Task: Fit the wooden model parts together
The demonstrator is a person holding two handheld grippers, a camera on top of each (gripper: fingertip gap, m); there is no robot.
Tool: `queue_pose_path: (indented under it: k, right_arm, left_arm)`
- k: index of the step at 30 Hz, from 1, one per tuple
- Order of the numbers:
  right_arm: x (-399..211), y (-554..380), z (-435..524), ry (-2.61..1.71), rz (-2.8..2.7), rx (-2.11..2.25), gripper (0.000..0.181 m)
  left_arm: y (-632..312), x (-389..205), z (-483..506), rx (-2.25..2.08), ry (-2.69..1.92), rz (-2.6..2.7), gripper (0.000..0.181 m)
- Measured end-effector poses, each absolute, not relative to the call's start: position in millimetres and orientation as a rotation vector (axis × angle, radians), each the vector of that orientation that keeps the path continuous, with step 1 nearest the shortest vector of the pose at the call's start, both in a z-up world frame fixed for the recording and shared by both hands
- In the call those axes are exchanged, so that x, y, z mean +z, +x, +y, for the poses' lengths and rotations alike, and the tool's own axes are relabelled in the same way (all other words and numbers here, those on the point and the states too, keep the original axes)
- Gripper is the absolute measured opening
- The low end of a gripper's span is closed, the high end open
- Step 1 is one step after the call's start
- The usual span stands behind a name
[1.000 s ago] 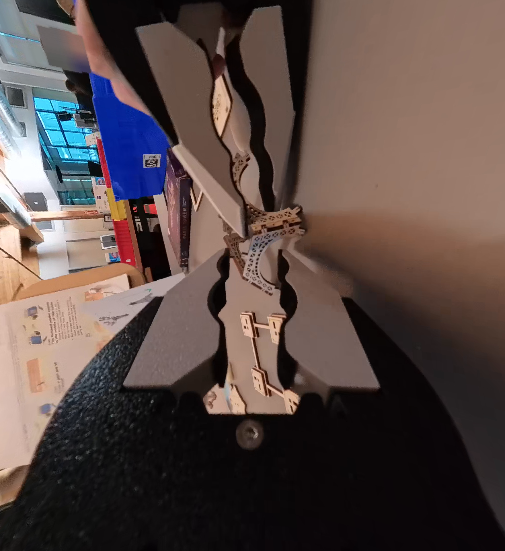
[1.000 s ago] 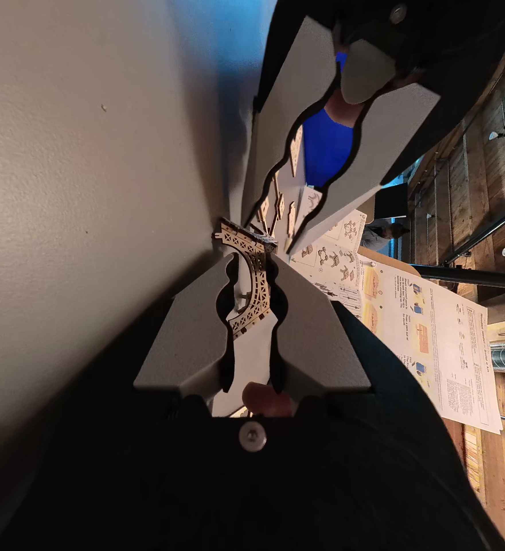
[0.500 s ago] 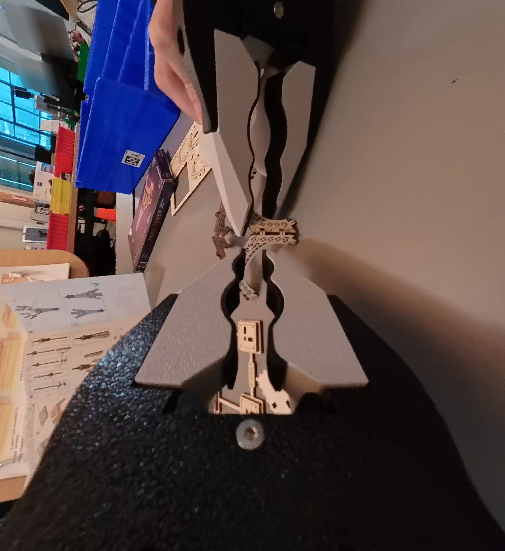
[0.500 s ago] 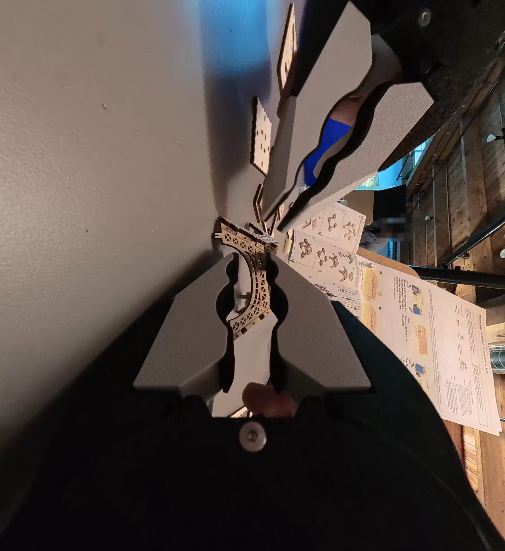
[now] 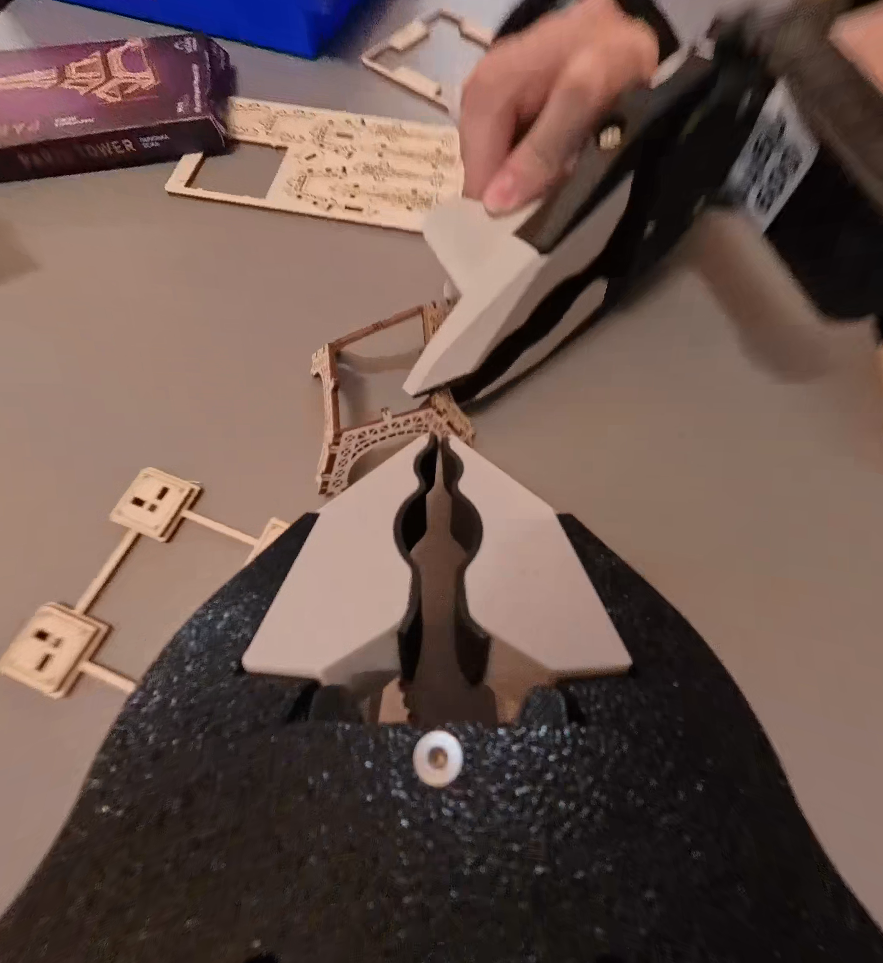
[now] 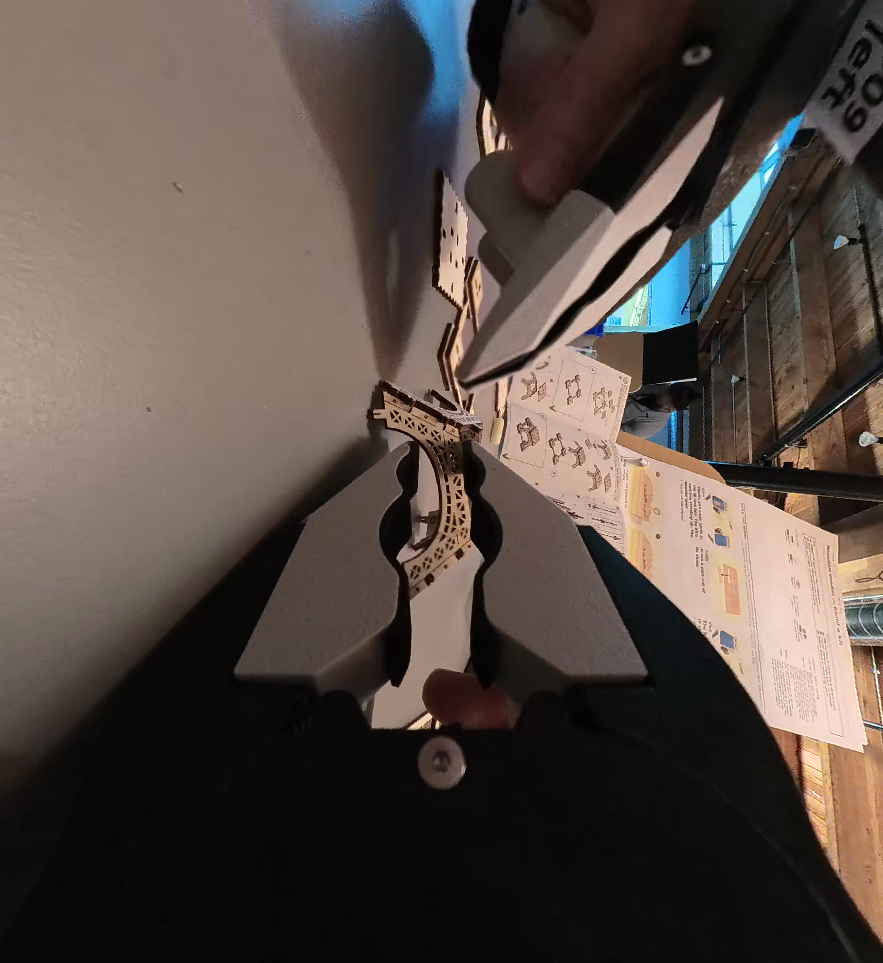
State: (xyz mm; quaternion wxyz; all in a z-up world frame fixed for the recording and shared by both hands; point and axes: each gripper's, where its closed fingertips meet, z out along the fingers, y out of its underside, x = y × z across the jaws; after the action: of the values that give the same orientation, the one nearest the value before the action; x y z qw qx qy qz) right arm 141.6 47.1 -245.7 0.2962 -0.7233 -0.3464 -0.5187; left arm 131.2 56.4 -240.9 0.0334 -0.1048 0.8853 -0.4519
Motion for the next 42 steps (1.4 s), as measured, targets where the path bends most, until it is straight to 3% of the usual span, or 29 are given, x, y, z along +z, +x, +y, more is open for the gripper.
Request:
queue_pose_path:
  k: [3,8,32,35,42]
  right_arm:
    - [-245.7,140.7,47.5,-1.918,-0.923,-1.386,0.015]
    - [-245.3,139.2,48.8,-1.909,-0.932,-1.399,0.014]
    - [-242.6,139.7,49.5,-1.910,-0.855,-1.380,0.015]
    - [-239.4,146.2,44.9,-1.934,-0.777,-1.382,0.034]
    - [-235.9,136.6,34.1,-1.946,-0.823,-1.336,0.044]
  left_arm:
    - [126.7,-232.1,51.2,-1.516,-0.443,2.694,0.000]
    - [133.4,-245.6,57.7,-1.342,-0.464,2.642,0.000]
    - [140.6,-251.2,55.1,-1.290,-0.452,2.572,0.000]
    - [140.5,-252.0,54.9,-1.279,-0.446,2.572,0.000]
    - [139.7,-251.4,54.4,-1.288,-0.443,2.576,0.000]
